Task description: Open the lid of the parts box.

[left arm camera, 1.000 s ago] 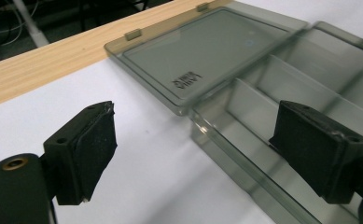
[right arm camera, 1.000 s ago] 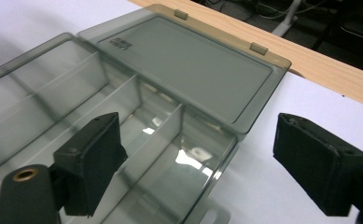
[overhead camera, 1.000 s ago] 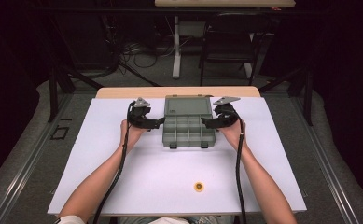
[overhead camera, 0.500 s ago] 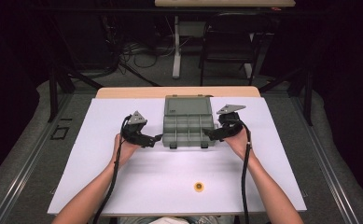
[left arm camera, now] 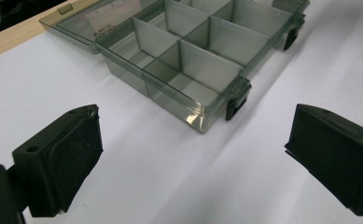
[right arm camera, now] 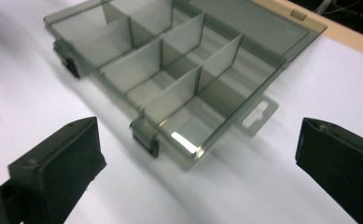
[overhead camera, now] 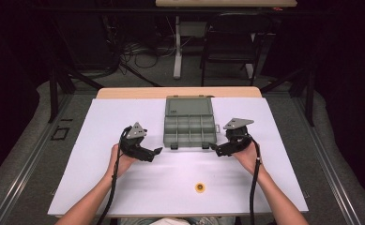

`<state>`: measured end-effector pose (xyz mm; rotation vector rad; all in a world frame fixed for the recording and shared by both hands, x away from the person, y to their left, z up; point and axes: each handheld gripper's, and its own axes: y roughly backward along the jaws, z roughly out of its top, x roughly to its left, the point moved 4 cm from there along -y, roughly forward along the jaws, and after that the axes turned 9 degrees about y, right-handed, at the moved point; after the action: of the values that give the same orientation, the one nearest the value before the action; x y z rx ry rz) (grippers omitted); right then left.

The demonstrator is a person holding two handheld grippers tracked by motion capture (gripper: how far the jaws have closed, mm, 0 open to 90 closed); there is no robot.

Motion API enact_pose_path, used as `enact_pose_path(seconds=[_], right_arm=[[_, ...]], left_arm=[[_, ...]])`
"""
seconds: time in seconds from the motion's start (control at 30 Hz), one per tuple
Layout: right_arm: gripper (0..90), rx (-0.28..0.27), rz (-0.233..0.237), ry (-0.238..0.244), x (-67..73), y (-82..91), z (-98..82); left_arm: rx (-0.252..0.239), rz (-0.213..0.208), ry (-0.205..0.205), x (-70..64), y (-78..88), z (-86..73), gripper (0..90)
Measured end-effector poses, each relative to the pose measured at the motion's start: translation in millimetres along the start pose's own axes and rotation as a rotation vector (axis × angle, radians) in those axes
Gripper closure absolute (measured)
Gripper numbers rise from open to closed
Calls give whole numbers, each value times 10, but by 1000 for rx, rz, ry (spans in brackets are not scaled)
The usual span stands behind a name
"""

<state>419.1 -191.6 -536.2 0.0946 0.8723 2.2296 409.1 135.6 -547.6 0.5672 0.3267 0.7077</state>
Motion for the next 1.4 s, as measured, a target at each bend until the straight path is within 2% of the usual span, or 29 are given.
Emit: enact_pose_path(seconds=[0.27,0.4,0.6,0.8,0.93,1.1,1.4], right_arm=[[0,-26,19,-8,181,176,-130],[0,-43,12,-6,281,291,-193],[0,-57,16,-16,416,395,-336],[0,-75,29,-25,546,468,-432],[0,-84,16,-4,581,512,-406],[0,-79,36,8,588,495,-411],[0,-78,42,9,574,502,-406]], left_arm=[[-7,-3,0,-112,114,-86,30],[-12,1,-1,-192,199,-174,30],[2,3,-53,-290,200,-190,30],[5,-26,-72,-355,174,-184,28],[2,-39,-84,-407,173,-174,27],[13,-44,-93,-473,159,-178,27],[30,-67,-95,-541,96,-189,17]])
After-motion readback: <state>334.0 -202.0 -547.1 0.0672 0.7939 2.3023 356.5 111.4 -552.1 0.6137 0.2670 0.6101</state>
